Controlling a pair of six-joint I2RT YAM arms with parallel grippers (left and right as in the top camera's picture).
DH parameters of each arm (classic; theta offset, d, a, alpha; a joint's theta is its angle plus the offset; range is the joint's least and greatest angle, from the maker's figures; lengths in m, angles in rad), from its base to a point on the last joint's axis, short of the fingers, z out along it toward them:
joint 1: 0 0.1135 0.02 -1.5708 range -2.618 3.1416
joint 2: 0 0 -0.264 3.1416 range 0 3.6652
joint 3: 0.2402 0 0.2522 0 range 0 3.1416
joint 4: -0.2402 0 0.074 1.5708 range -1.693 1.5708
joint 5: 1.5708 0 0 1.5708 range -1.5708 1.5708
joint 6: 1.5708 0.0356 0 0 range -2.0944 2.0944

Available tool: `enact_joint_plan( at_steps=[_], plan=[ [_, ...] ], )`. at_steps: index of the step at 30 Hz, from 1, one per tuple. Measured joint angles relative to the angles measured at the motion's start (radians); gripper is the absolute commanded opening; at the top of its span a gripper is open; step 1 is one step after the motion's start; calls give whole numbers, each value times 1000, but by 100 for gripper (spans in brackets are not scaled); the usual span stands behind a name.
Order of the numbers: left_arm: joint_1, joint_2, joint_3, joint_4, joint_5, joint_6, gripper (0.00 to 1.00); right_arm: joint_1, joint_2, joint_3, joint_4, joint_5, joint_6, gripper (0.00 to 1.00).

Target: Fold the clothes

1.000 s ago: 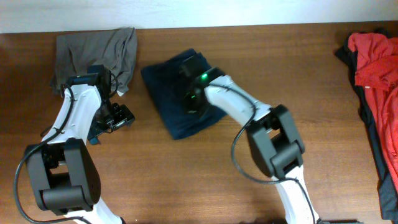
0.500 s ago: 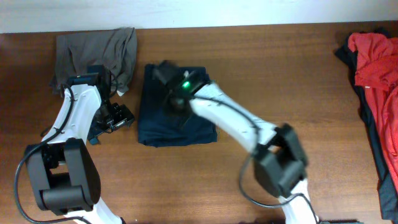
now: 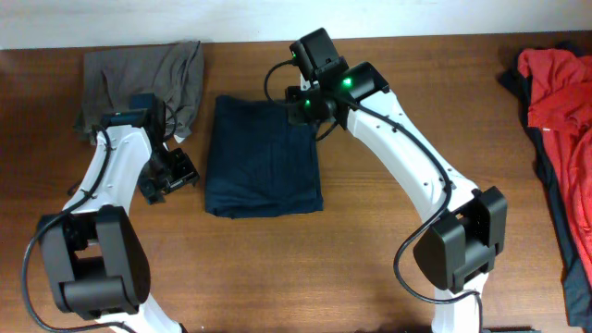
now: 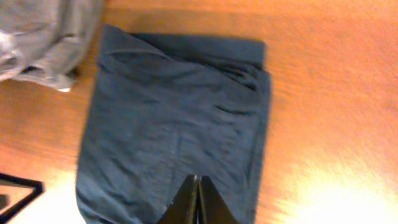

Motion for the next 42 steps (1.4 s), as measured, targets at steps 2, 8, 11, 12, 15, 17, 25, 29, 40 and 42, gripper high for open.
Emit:
enact_joint_plan(
  at_steps=[2,8,11,12,15,17,25,29,40,42],
  plan=[
    [-4,0,0,-2,8,6,64,0,5,0,32,-14,-19,4],
    [-27,-79,-5,-14,22,47,72,-7,85,0,143,-49,-44,4],
    [-62,-167,-5,-14,30,69,79,-24,158,0,197,-95,-48,4],
    [-77,-190,-5,-14,32,73,80,-30,180,0,211,-110,-49,4],
    [-129,-235,-5,-12,38,84,80,-51,246,0,255,-168,-54,4],
    [-161,-231,-5,-3,42,88,80,-60,281,0,278,-199,-55,4],
    [-232,-109,-5,69,45,88,80,-70,337,0,309,-246,-55,4],
    [-232,-32,-5,98,45,88,80,-81,361,0,311,-258,-55,4],
    [-232,164,-4,172,45,88,80,-132,374,0,288,-275,-58,4],
    [-231,170,1,170,41,89,80,-134,374,0,276,-275,-58,4]
  ],
)
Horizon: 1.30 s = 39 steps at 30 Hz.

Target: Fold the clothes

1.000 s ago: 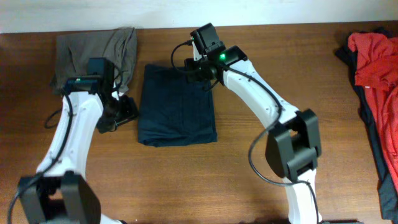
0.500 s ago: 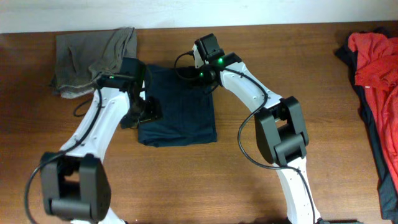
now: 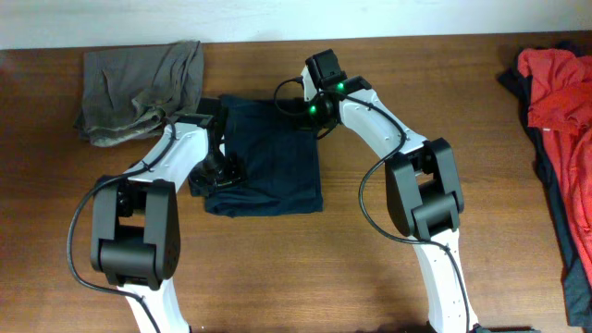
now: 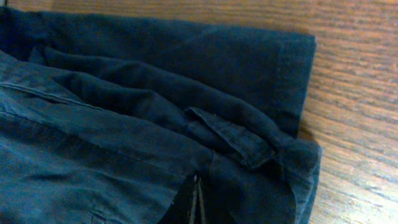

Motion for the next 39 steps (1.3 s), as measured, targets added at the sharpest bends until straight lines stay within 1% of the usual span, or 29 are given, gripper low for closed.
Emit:
enact_joint_plan(
  at_steps=[8,12,16,17,19,22,25,27,29,30,31,35,37,39],
  plan=[
    [0,-1,5,-14,-5,0,80,-6,0,0,-56,1,-1,4],
    [0,-32,1,-38,-26,0,81,-25,-3,15,-105,4,0,4],
    [0,-146,-9,-40,-53,0,87,-43,-44,51,-175,9,1,4],
    [0,-180,-9,-33,-56,0,92,-47,-64,59,-195,9,0,4],
    [0,-256,-9,-5,-61,5,96,-50,-114,80,-261,10,0,4],
    [0,-325,-7,55,-65,3,97,-45,-190,111,-411,8,-8,4],
    [0,-324,-8,125,-63,17,98,-24,-222,118,-571,9,-53,4],
    [0,-299,-8,211,-44,50,97,19,-221,92,-657,23,-84,4],
    [0,-279,-8,257,-40,63,93,48,-220,69,-681,34,-92,4],
    [0,-266,-8,285,-37,70,89,70,-220,55,-684,39,-96,4],
    [0,-248,-8,315,-34,80,83,91,-220,40,-682,42,-100,4],
    [0,-181,-6,383,-26,104,75,169,-220,-46,-632,59,-89,4],
    [0,-151,-2,415,-26,118,67,191,-220,-89,-594,81,-65,4],
    [0,-132,0,442,-27,132,56,197,-220,-124,-562,96,-48,4]
  ],
)
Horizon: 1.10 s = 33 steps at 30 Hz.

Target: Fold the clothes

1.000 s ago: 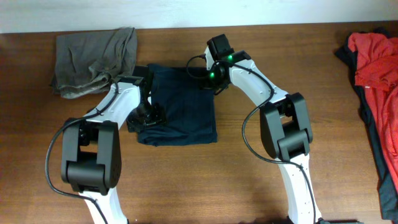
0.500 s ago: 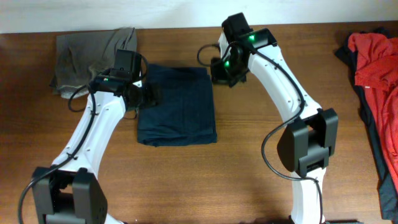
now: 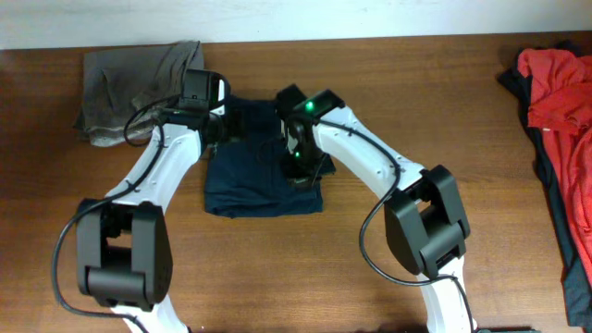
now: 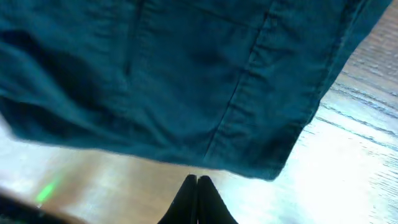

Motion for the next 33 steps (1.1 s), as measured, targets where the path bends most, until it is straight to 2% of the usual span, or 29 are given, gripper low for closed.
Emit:
enact_joint_plan(
  at_steps=[3,5,6,8,10,13,18,27,33],
  plan=[
    [0,19,2,50,-7,10,33,-8,0,-35,20,17,23,4],
    [0,29,4,85,-11,18,27,-13,0,-47,33,25,30,4],
    [0,35,5,103,-14,22,21,-14,0,-55,47,26,35,4],
    [0,46,6,132,-15,27,19,-16,1,-71,80,30,41,4],
    [0,53,6,156,-15,25,9,-16,1,-84,110,32,44,4],
    [0,63,6,202,-15,25,1,-16,1,-116,166,33,45,4],
    [0,81,11,259,-15,25,0,-16,1,-165,206,33,48,4],
    [1,217,17,320,-15,25,0,-16,1,-215,212,37,48,4],
    [11,241,24,332,-13,26,4,-16,1,-224,212,37,49,4]
  ],
)
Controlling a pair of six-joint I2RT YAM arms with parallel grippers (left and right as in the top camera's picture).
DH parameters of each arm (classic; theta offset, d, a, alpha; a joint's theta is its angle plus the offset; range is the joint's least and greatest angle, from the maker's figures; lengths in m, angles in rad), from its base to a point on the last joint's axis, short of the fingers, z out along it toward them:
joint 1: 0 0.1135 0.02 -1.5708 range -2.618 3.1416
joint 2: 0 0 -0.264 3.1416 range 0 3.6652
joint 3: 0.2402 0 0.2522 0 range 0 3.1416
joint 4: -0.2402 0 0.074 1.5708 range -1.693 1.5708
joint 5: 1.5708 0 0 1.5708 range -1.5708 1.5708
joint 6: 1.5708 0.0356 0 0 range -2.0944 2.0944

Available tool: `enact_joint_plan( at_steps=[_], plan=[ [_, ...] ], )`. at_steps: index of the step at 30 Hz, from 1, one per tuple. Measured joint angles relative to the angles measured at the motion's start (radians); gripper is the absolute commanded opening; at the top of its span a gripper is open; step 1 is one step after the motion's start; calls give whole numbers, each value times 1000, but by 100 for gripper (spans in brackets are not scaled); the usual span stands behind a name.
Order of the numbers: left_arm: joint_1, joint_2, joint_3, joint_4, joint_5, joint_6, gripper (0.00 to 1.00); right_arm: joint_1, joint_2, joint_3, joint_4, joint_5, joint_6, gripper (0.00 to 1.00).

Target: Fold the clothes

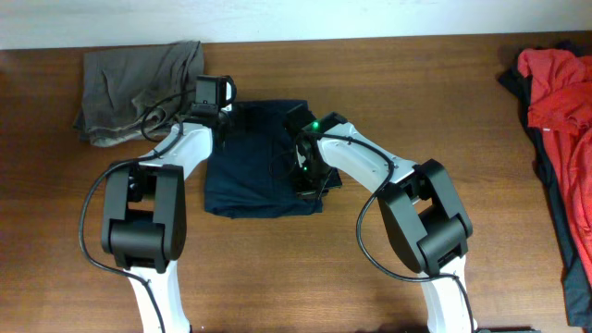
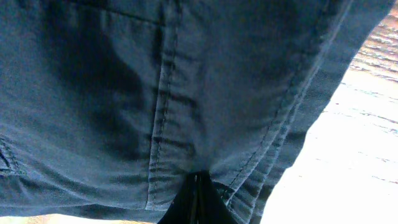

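Note:
A dark blue garment (image 1: 254, 171) lies folded into a rectangle in the middle of the table. My right gripper (image 1: 306, 178) is low over the garment's lower right part. In the right wrist view its shut fingertips (image 2: 198, 179) press into the blue cloth (image 2: 124, 93) beside a stitched seam, with small wrinkles around them. My left gripper (image 1: 222, 113) is at the garment's top left corner; its jaws are hidden under the wrist.
A crumpled grey garment (image 1: 139, 79) lies at the back left, close to the left arm. A red garment (image 1: 555, 83) on top of dark cloth sits at the right edge. Bare wooden table (image 1: 324, 268) runs along the front.
My right gripper's tips were just off the garment's edge above the table; now they press on the cloth near its lower right. The left wrist has shifted slightly right at the top left corner.
First my right gripper was high over the garment's far edge and the left beside its left side. Then the left was at the lower left edge, the right at the top right corner. Later the left stood at the top left, the right over the lower right.

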Motion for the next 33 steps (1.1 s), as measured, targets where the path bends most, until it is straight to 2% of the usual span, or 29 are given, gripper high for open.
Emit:
enact_joint_plan(
  at_steps=[1,4,7,8,9,10,14,19,20,21,22,23,24,28,33],
  plan=[
    [3,0,3,-3,1,2,6,0,0,0,-1,4,7,4],
    [22,0,24,-40,6,17,21,0,0,0,-3,15,26,4],
    [40,-16,38,-84,3,21,46,0,0,0,-2,21,37,4],
    [47,-28,40,-102,-2,22,61,0,0,0,-3,22,41,4],
    [53,-50,41,-125,-8,32,93,0,0,0,-3,23,45,4],
    [58,-72,42,-142,-14,26,99,0,0,0,-3,23,44,4],
    [68,-206,48,-201,-25,27,99,0,-2,0,-5,29,55,4],
    [65,-402,69,-346,-29,28,99,0,-48,-6,-44,68,73,4],
    [65,-430,74,-387,-29,27,99,0,-74,-6,-64,87,79,9],
    [65,-457,77,-431,-29,28,99,0,-110,-6,-88,109,90,17],
    [65,-473,79,-468,-29,27,99,0,-146,-6,-109,128,99,40],
    [65,-486,83,-525,-29,27,99,0,-186,-6,-126,146,106,80],
    [66,-492,83,-578,-29,27,99,0,-231,-6,-140,162,117,99],
    [66,-487,82,-735,-29,27,99,0,-425,-3,-212,206,130,99],
    [70,-485,82,-855,-29,17,99,0,-606,-2,-312,225,134,99]
  ],
)
